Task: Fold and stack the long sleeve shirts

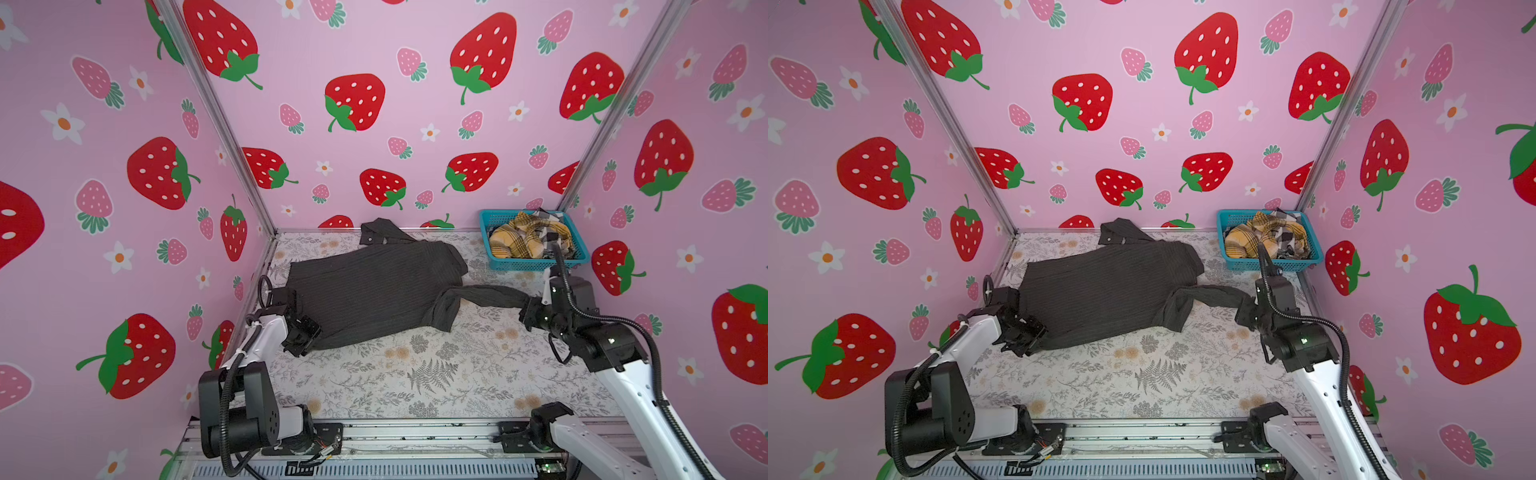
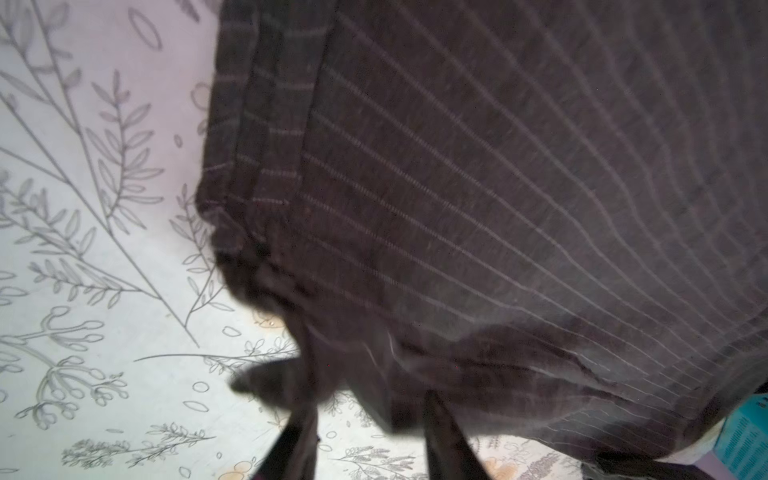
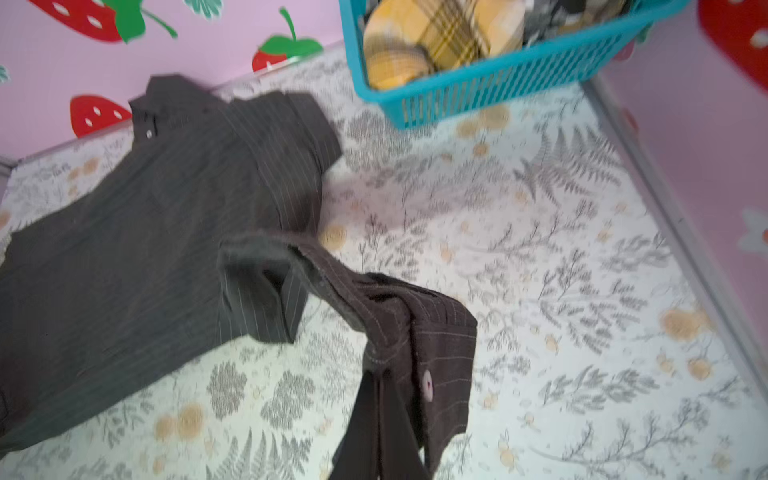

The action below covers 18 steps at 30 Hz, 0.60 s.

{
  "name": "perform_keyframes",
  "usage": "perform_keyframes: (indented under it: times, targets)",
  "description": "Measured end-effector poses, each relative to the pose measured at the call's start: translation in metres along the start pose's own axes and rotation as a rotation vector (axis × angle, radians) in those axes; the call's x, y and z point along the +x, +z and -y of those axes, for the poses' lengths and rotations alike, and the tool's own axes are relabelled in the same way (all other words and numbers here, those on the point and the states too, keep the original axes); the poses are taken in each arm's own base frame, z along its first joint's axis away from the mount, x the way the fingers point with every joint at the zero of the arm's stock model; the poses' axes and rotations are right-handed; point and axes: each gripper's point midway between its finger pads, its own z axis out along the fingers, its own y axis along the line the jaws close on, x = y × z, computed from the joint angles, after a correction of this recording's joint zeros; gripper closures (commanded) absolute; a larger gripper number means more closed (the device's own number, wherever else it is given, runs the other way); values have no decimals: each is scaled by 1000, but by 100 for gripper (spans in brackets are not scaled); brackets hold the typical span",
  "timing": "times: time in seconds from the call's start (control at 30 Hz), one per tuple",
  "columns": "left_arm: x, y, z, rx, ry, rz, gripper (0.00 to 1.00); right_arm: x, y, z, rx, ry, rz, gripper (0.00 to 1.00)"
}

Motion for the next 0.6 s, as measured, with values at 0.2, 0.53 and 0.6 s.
perform_keyframes:
  times: [0.2, 0.53, 0.6]
  targets:
    - [0, -19, -4, -21, 26, 40, 25, 70, 21, -35, -186, -61, -184, 100]
    - [-57, -2, 16, -99, 24, 66, 62, 135, 83, -114, -262, -309, -413, 100]
    - [-67, 20, 16, -136, 11, 25, 68, 134, 89, -113, -233, -318, -415, 100]
